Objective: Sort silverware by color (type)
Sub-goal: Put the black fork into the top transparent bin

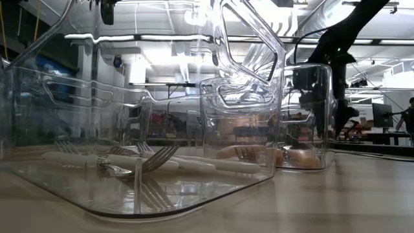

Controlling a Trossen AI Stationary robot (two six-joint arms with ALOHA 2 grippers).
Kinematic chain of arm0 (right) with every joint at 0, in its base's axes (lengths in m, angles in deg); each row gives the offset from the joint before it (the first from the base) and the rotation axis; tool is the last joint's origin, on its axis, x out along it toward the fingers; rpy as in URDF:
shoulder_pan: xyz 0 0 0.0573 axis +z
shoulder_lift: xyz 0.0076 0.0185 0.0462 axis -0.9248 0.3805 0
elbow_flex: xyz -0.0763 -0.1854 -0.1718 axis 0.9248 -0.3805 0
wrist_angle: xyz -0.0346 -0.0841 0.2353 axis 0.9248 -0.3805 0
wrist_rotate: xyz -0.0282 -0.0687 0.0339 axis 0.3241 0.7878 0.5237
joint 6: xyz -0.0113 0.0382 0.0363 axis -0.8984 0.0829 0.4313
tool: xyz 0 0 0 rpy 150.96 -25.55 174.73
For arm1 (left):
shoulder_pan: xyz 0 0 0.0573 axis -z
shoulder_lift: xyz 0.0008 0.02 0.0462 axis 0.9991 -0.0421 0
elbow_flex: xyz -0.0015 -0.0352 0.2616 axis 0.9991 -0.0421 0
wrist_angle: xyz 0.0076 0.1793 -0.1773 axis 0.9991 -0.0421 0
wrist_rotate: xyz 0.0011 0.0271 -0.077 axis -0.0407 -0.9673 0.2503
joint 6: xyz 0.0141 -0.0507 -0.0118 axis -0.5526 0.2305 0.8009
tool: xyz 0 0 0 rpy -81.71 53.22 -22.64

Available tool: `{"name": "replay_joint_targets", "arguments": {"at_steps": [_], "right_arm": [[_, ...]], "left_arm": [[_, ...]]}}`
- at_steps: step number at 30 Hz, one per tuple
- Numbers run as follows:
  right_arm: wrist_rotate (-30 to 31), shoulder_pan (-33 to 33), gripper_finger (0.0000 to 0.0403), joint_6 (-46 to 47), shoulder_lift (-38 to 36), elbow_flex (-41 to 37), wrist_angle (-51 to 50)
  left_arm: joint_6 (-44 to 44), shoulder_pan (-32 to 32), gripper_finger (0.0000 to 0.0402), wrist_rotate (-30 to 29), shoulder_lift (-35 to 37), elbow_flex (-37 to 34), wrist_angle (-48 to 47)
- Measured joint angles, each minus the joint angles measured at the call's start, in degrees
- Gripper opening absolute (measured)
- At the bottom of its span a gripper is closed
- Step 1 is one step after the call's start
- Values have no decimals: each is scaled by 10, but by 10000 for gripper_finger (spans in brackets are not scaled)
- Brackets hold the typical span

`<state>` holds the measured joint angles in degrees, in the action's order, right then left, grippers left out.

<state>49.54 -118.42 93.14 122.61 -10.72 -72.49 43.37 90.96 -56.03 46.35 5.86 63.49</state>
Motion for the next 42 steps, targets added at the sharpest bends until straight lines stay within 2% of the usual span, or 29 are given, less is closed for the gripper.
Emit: {"name": "replay_joint_targets", "arguments": {"at_steps": [7,17,27,32,38,42], "right_arm": [[4,4,153,-85,61,0,-2],[56,16,153,-83,110,3,12],[88,30,150,-38,112,1,16],[95,30,109,-23,112,1,14],[97,30,12,-19,113,1,7],[96,29,9,-1,113,1,-2]], "left_arm": [[0,0,0,-1,0,0,0],[-1,0,0,-5,0,0,0],[-20,0,0,-18,0,0,0],[-20,0,0,-18,0,0,0],[-20,0,0,-18,0,0,0],[-16,0,0,-18,0,0,0]]}}
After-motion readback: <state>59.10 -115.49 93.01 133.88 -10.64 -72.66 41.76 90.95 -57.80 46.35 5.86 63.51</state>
